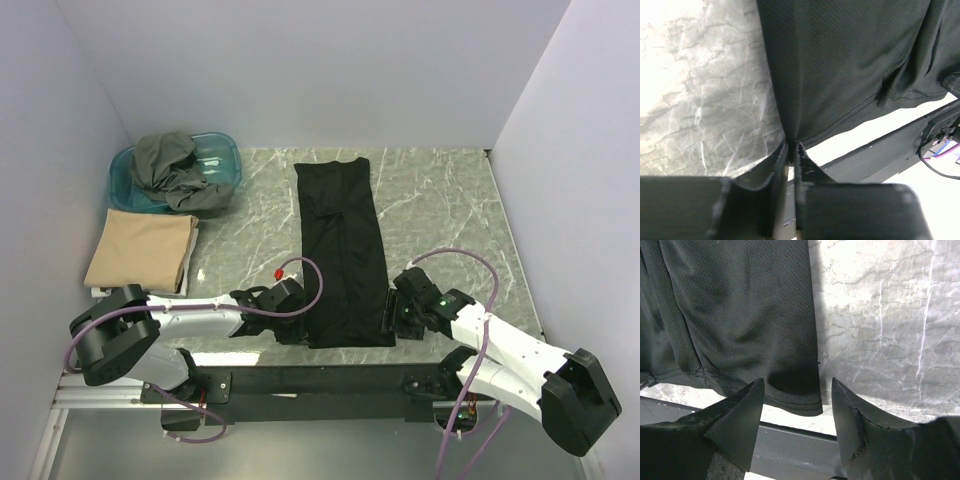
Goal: Fold and stack the t-shirts
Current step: Fold the tshirt
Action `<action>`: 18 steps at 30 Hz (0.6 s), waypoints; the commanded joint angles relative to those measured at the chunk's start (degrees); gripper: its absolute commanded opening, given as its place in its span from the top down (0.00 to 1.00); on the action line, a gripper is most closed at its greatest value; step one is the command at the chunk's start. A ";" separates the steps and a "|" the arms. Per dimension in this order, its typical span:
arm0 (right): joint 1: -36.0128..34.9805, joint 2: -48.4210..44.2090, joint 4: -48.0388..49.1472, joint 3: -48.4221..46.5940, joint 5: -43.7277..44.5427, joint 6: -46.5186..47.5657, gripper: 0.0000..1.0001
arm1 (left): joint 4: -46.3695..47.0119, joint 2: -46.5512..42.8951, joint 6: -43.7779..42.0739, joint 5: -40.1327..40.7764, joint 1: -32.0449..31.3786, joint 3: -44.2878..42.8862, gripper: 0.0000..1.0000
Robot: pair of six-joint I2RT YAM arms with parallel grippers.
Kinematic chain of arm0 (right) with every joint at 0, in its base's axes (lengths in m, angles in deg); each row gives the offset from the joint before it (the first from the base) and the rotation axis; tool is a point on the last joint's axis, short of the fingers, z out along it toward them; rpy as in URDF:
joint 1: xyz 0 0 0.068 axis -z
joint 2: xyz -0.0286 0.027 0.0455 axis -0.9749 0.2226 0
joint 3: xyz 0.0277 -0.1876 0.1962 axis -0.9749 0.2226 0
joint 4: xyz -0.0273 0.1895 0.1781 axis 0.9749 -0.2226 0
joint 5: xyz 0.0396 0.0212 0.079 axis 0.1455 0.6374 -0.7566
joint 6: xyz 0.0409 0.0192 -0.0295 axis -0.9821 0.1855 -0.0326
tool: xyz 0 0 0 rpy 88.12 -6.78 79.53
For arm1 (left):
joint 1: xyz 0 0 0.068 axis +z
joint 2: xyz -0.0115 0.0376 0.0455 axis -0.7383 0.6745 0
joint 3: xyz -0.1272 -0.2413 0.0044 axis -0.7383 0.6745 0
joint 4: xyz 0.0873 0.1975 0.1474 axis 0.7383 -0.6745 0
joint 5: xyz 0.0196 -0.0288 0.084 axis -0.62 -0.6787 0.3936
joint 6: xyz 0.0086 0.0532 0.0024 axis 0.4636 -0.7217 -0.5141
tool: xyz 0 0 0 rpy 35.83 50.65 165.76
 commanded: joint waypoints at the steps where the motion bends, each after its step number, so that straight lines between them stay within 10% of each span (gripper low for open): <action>1: 0.37 -0.78 0.03 0.39 0.56 -1.03 0.38 | -0.94 0.04 0.07 -0.13 -0.32 -1.44 0.91; 18: 0.20 -3.77 -3.05 4.52 -4.97 -4.81 0.55 | -4.98 -2.60 0.69 3.30 -0.32 -0.82 0.99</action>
